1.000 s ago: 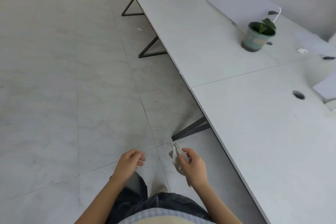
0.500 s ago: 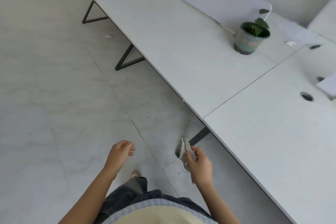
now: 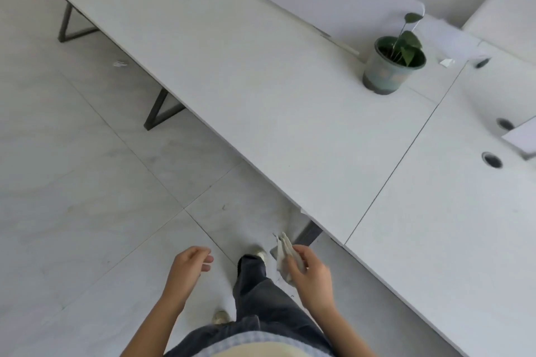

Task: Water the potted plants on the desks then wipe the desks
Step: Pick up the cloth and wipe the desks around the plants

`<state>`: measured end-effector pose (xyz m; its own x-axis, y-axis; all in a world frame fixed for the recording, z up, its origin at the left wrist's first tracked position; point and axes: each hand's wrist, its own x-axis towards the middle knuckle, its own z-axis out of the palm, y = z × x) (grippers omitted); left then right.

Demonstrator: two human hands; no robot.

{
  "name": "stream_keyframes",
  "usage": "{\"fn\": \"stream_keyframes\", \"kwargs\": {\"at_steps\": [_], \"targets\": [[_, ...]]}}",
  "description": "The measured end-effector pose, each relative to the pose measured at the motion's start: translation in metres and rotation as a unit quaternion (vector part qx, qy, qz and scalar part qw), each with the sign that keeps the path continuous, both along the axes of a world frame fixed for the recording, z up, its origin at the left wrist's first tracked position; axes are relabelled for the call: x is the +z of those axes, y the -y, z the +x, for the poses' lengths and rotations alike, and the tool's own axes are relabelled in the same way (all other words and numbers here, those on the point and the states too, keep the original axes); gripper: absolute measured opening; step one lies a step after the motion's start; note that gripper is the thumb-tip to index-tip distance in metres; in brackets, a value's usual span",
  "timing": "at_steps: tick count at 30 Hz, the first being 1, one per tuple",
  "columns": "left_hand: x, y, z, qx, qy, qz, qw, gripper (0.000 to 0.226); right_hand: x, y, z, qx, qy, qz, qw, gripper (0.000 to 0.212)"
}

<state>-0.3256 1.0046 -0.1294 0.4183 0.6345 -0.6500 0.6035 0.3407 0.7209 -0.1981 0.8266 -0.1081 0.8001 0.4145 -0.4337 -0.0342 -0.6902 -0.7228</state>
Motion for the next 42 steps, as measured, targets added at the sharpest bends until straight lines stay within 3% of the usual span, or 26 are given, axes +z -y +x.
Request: {"fn": "stream_keyframes", "kwargs": {"at_steps": [8, 13, 18, 21, 24, 26, 28, 30, 32, 33, 37, 42], "targets": [[0.024, -0.074, 0.126, -0.054, 0.061, 0.05, 0.995, 0.021, 0.036, -0.085, 0.119, -0.1, 0.052, 0.146, 0.983, 0.01], [0.022, -0.099, 0.168, -0.106, 0.043, 0.028, 0.993, 0.021, 0.025, -0.095, 0.148, -0.18, 0.041, 0.122, 0.975, 0.009], [0.032, -0.136, 0.23, -0.153, 0.09, 0.032, 0.984, 0.02, 0.017, -0.108, 0.17, -0.279, 0.064, 0.112, 0.952, 0.01], [0.034, -0.155, 0.268, -0.241, 0.117, 0.035, 0.963, 0.015, 0.017, -0.114, 0.184, -0.37, 0.087, 0.114, 0.918, 0.009], [0.034, -0.178, 0.304, -0.3, 0.131, 0.068, 0.942, 0.014, 0.022, -0.119, 0.204, -0.485, 0.097, 0.131, 0.859, 0.013], [0.024, -0.195, 0.332, -0.334, 0.107, 0.168, 0.921, 0.019, 0.028, -0.121, 0.229, -0.559, 0.13, 0.131, 0.808, 0.02], [0.01, -0.208, 0.366, -0.376, 0.072, 0.304, 0.872, 0.029, 0.032, -0.118, 0.263, -0.59, 0.187, 0.093, 0.78, 0.029], [0.0, -0.215, 0.402, -0.419, 0.027, 0.385, 0.822, 0.04, 0.026, -0.11, 0.303, -0.536, 0.208, 0.014, 0.818, 0.036], [-0.007, -0.218, 0.427, -0.471, -0.021, 0.411, 0.78, 0.048, 0.009, -0.1, 0.334, -0.403, 0.131, -0.144, 0.894, 0.036], [-0.013, -0.219, 0.434, -0.489, -0.036, 0.421, 0.763, 0.051, -0.001, -0.096, 0.343, -0.337, 0.085, -0.207, 0.914, 0.038], [-0.037, -0.221, 0.438, -0.551, -0.052, 0.443, 0.705, 0.067, -0.023, -0.1, 0.363, -0.263, 0.063, -0.295, 0.916, 0.052], [-0.046, -0.221, 0.44, -0.549, -0.07, 0.464, 0.691, 0.068, -0.032, -0.104, 0.403, -0.245, 0.035, -0.333, 0.91, 0.054]]}}
